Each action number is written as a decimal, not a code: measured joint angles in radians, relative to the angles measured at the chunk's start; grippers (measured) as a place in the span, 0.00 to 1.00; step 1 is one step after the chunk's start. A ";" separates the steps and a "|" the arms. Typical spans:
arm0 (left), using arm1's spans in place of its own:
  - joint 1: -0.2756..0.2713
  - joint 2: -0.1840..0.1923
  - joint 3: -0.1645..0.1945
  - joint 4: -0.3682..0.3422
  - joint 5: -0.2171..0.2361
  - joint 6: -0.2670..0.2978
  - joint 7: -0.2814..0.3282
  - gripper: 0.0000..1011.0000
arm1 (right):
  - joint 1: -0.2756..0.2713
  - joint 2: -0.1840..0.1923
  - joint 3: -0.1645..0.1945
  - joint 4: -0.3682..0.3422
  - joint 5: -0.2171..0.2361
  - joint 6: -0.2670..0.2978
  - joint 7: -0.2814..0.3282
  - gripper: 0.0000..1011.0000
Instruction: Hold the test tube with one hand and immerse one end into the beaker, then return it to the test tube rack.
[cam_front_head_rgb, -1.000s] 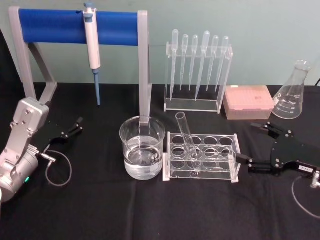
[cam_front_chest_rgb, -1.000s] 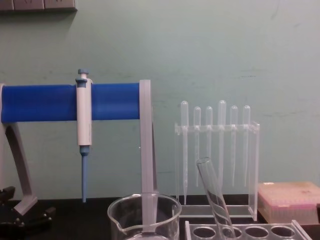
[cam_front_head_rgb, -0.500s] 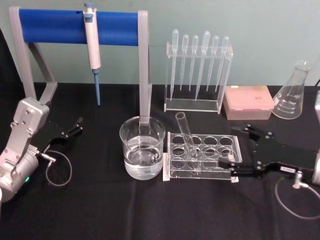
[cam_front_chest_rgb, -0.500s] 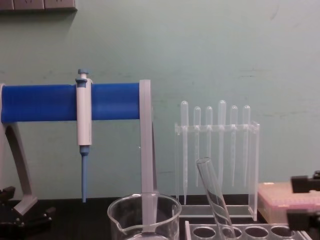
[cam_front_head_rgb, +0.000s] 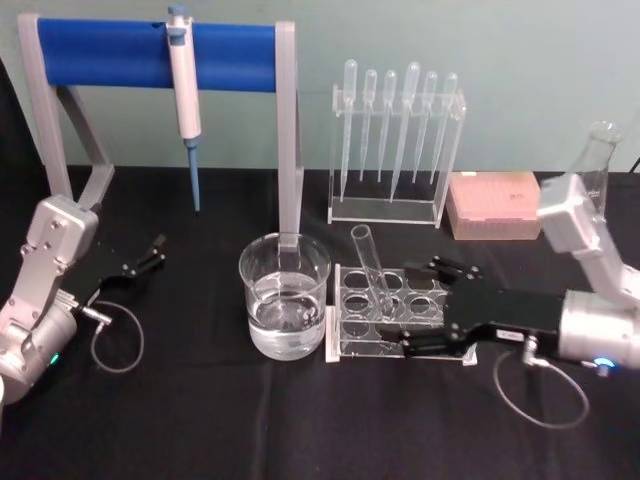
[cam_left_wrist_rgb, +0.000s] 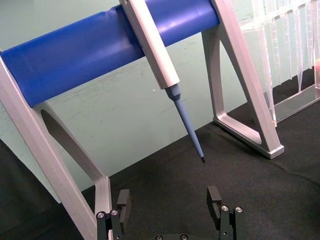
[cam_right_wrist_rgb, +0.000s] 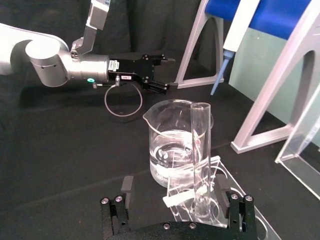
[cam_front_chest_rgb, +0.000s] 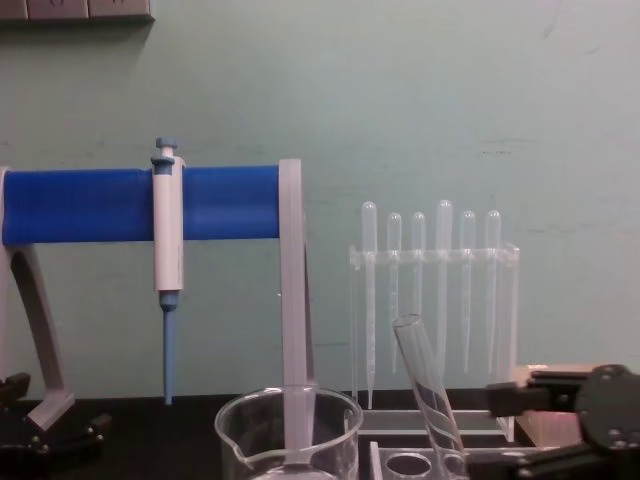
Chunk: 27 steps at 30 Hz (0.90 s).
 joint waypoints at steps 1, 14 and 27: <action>0.000 0.000 0.000 0.000 0.000 0.000 0.000 0.99 | 0.010 -0.006 -0.007 0.007 -0.002 0.004 0.002 1.00; 0.000 0.000 0.000 0.000 0.000 0.000 0.000 0.99 | 0.136 -0.082 -0.074 0.127 -0.005 0.052 0.016 1.00; 0.000 0.000 0.000 0.000 0.000 0.000 0.000 0.99 | 0.173 -0.110 -0.091 0.156 0.011 0.050 0.006 1.00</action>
